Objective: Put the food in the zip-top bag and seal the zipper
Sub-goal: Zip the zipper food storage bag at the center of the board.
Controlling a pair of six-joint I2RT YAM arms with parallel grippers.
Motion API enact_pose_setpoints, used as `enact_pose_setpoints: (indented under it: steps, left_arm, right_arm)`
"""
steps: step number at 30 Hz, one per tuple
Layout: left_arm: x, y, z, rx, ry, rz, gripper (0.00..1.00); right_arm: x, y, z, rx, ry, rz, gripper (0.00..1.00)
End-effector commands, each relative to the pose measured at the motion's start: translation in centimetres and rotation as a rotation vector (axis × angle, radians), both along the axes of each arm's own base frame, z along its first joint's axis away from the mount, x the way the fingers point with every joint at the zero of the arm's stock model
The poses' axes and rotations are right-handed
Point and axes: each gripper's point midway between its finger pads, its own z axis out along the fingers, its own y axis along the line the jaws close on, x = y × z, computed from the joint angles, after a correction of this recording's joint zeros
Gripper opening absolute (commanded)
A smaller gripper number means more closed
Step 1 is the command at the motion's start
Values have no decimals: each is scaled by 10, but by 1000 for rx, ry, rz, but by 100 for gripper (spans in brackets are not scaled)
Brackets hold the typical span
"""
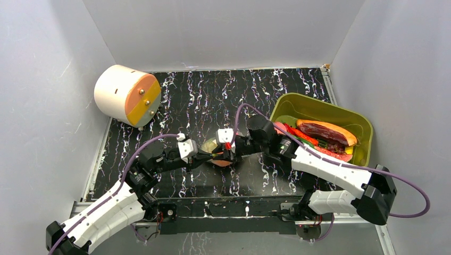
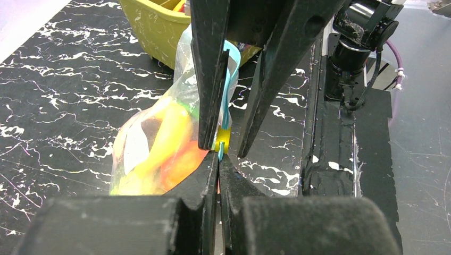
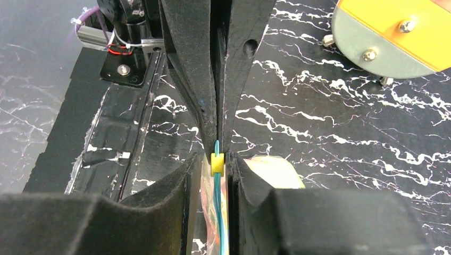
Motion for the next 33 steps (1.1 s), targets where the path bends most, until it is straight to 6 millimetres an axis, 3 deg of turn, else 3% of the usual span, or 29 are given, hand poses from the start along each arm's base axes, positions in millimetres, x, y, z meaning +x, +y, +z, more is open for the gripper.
enact_pose_setpoints:
  steps: [1,6,23,27,28,30,33]
  left_arm:
    - [-1,-1,22,-35,-56,-10,0]
    - [-1,0,21,-28,-58,-10,0]
    - [-2,5,27,-52,-73,18,0]
    - [-2,4,28,-53,-66,11,0]
    - [-3,3,27,-47,-59,6,1]
    - [-4,1,26,-36,-60,-15,15]
    - [-5,-4,30,-41,-64,-46,24]
  right_arm:
    - [1,10,20,57,-40,13,19]
    - [5,7,20,43,-57,-13,1]
    - [20,-32,-6,-101,-87,-179,0]
    - [16,-31,4,-70,-96,-161,0]
    - [14,-28,8,-49,-98,-145,0]
    - [9,-23,15,-6,-93,-111,0]
    - [5,-16,23,33,-83,-81,0]
